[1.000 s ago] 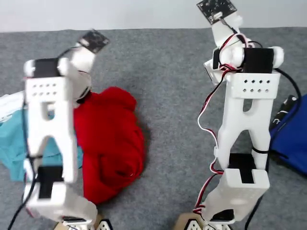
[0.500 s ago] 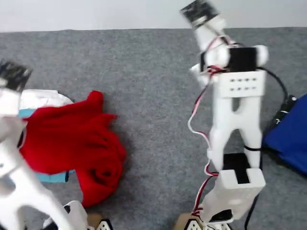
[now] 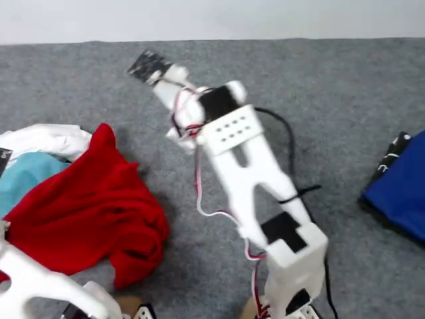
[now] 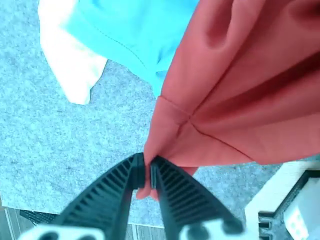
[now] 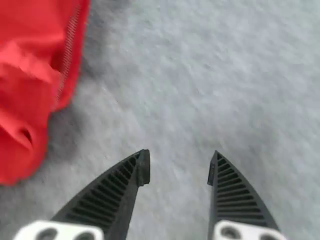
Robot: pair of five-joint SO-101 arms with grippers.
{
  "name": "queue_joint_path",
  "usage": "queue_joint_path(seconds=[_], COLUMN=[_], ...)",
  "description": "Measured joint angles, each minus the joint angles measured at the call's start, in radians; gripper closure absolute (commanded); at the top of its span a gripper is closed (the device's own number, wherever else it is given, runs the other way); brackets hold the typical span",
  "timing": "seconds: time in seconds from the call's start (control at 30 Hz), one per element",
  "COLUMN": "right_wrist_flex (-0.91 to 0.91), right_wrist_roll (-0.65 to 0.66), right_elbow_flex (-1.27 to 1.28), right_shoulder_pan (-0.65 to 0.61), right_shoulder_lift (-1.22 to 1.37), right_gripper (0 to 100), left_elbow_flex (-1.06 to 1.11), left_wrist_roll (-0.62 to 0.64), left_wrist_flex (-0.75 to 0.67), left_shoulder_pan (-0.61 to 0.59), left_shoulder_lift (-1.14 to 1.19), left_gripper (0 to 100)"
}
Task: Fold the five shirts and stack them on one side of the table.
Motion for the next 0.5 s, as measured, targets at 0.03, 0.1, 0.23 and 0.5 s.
queue_joint_path(seconds=[0.03,0.1,0.23,0.5], right_wrist_flex=[-0.017,-0.038,-0.048,-0.058], right_wrist_roll=[-0.002,-0.003,0.091,0.256], right_elbow_flex=[0.000,0.000,0.000,0.000], right_shoulder_pan=[-0.023,-0.071,-0.146,-0.229], right_shoulder_lift=[0.023,0.057,0.115,0.163], right_gripper=[79.4,79.4,79.4,79.4], left_elbow_flex=[0.002,0.003,0.003,0.031], left_wrist_roll=[0.000,0.000,0.000,0.000], left_wrist_flex=[0.000,0.000,0.000,0.000], left_shoulder_pan=[0.000,0.000,0.000,0.000], left_shoulder_lift=[0.000,0.000,0.000,-0.002], left_gripper=[100,100,100,100])
